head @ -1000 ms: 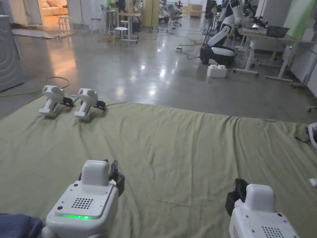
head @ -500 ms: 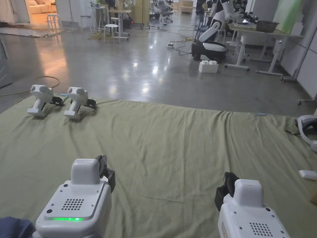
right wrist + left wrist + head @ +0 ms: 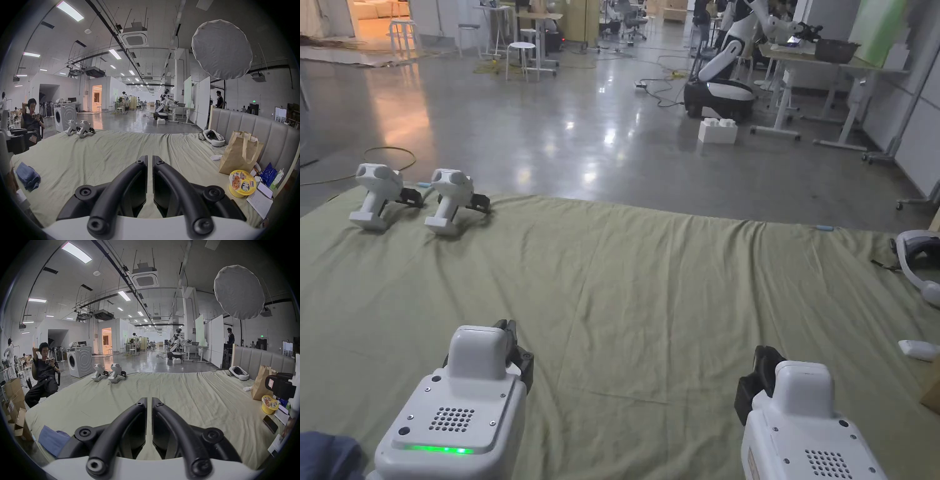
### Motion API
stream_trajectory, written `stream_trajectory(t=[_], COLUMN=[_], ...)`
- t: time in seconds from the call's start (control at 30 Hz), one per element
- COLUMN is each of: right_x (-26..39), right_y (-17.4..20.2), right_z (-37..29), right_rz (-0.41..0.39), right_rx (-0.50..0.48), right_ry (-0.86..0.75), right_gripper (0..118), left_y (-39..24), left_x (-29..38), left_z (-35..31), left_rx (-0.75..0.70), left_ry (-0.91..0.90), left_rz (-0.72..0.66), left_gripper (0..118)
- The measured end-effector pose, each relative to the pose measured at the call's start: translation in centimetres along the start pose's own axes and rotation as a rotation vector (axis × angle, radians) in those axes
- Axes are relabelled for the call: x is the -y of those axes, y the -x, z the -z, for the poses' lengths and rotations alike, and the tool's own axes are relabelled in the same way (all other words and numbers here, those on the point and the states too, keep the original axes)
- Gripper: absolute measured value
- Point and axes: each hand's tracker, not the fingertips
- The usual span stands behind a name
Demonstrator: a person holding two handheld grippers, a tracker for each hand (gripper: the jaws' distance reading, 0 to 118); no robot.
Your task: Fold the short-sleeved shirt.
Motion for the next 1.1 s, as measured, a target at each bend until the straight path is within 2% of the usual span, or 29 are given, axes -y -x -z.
stream_trajectory(t=[0.07,0.1,0.17,0.2,0.27,0.3,0.37,0.47,0.5,0.73,0.87,1.03,1.1], right_x=[0.0,0.1,0.2,0.3,0.4,0.5,0.6,0.6,0.5,0.0,-0.2,-0.3,-0.3], right_y=[0.2,0.3,0.5,0.5,0.5,0.5,0.6,0.5,0.5,0.0,-0.9,-1.2,-1.5], right_z=[0.1,0.1,0.2,0.3,0.4,0.5,0.4,0.3,0.3,0.2,0.4,0.9,1.1], right_rz=[-0.018,-0.026,-0.036,-0.04,-0.035,-0.037,-0.041,-0.047,-0.047,-0.023,0.07,0.118,0.151], right_rx=[0.005,0.008,0.01,0.007,-0.007,-0.006,0.01,0.03,0.033,0.052,-0.022,0.014,0.029], right_ry=[0.0,0.001,0.012,0.018,0.031,0.035,0.033,0.026,0.031,0.025,0.05,0.057,0.056], right_gripper=[12,18,35,50,76,84,92,98,107,109,109,109,109], left_y=[-0.1,0.0,0.1,0.1,0.4,0.3,0.3,0.4,0.5,1.1,1.3,1.6,1.7], left_x=[-0.1,-0.1,-0.1,-0.1,-0.1,0.0,0.0,0.2,0.2,0.1,-0.2,-0.1,-0.1], left_z=[0.0,0.0,-0.1,-0.1,-0.3,-0.3,-0.5,-0.5,-0.6,-0.4,-0.3,-0.2,-0.2], left_rx=[-0.011,-0.015,-0.011,-0.008,0.001,-0.004,-0.026,-0.049,-0.051,-0.004,0.018,0.017,0.016], left_ry=[0.003,0.006,0.012,0.014,0.014,0.01,0.013,0.019,0.02,0.036,0.042,0.044,0.038], left_rz=[0.009,0.012,0.016,0.015,0.007,0.009,0.027,0.036,0.032,-0.03,-0.054,-0.108,-0.114], left_gripper=[9,18,48,64,69,70,76,78,79,83,83,83,89])
